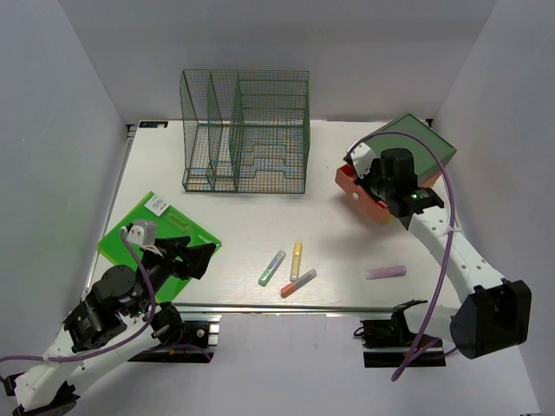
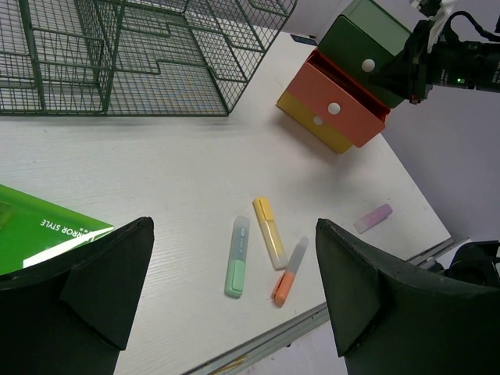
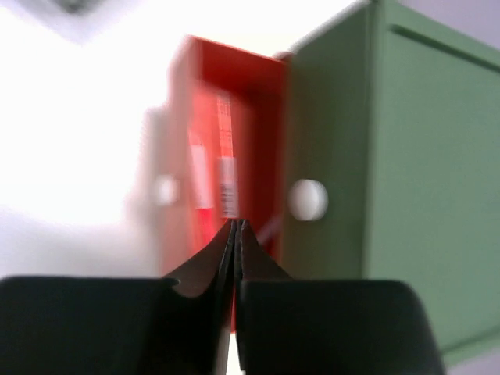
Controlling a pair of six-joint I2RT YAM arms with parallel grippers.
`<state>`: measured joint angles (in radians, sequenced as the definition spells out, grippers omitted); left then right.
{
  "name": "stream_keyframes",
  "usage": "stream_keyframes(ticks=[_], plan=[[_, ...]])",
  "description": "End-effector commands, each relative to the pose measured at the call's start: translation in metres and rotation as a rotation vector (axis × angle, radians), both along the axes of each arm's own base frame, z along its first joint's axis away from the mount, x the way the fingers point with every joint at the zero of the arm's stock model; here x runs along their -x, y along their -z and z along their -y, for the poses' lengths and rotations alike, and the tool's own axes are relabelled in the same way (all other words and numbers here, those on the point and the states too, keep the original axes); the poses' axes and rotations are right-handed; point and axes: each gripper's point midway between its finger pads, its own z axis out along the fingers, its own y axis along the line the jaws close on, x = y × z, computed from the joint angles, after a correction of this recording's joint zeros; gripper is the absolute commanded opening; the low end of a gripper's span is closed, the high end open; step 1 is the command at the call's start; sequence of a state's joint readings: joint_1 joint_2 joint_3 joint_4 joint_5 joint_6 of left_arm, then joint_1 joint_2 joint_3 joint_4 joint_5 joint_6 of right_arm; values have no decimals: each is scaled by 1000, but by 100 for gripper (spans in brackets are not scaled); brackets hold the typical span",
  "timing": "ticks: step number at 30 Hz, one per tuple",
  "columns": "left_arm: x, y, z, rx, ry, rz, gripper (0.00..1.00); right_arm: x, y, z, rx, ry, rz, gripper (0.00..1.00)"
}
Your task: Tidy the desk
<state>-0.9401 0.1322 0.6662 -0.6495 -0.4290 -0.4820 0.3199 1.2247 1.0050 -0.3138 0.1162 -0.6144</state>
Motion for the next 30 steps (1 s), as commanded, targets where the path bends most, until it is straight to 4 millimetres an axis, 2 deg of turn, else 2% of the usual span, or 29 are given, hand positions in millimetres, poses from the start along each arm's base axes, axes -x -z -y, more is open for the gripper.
stream_keyframes(ticks=[1,2,4,5,8,9,10,11,20,25,30], plan=[[0,-1,4,0,19,13,94,23,-34,-38,-134,-219,7,0],[0,-2,4,0,19,15,94,40,-22,-45,-140,-291,-68,0],[0,-1,5,0,20,13,94,62,-13,-64,-174,-434,-143,0],[0,-2,4,-1,20,14,94,66,-6,-66,-170,-452,-176,0],[0,-1,4,-1,19,12,94,54,23,-53,-132,-340,-249,0],[1,-2,4,0,19,13,94,38,24,-42,-90,-259,-200,0],[1,-2,3,1,17,14,94,35,32,-36,-79,-218,-198,0],[1,-1,3,1,17,14,94,26,29,-28,-55,-164,-154,0],[0,-2,5,-5,25,14,94,6,38,16,73,68,-58,0],[1,-2,4,0,25,18,94,-4,35,29,118,142,2,0],[1,-2,4,1,24,19,94,-6,45,44,200,195,31,0]])
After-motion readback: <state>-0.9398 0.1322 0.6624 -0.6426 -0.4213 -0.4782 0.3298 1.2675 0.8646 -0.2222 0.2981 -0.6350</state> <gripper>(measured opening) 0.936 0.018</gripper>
